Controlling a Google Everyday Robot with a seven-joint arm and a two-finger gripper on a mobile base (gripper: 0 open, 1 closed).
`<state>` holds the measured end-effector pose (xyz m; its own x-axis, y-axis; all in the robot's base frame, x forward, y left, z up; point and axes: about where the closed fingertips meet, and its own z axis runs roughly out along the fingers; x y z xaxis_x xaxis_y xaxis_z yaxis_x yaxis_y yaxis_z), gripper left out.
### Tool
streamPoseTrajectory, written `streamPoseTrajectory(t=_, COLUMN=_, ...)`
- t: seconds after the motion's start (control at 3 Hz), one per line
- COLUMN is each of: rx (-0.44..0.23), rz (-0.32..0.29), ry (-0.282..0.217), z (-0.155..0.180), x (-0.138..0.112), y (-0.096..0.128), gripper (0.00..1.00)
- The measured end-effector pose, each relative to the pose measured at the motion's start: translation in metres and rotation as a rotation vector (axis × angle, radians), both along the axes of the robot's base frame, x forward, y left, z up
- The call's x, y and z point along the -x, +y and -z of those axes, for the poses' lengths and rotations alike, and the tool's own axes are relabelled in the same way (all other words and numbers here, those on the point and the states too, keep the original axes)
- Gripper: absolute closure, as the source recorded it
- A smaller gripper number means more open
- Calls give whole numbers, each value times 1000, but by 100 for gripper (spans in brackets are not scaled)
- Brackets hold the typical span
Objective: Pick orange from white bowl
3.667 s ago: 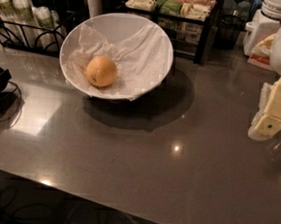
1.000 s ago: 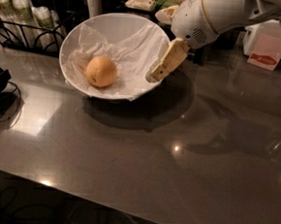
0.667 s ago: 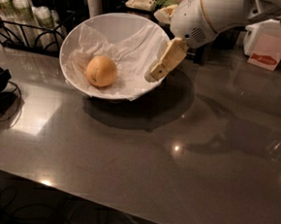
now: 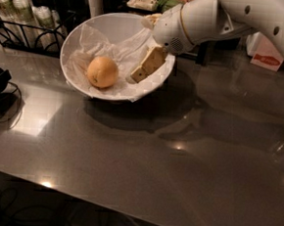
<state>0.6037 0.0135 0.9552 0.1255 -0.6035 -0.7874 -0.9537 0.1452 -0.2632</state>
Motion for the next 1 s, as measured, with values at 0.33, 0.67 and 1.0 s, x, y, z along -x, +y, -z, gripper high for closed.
streamPoseTrajectory(t=0.33, rx=-33, rz=-19, ry=31, z=22, x=-27, y=39, gripper=0)
streamPoseTrajectory(t=0.67, rx=-34, rz=-19, ry=31, z=22, x=-27, y=39, gripper=0)
streamPoseTrajectory(t=1.0, rx=-78, rz=-22, ry=50, z=31, x=-31, y=48, gripper=0)
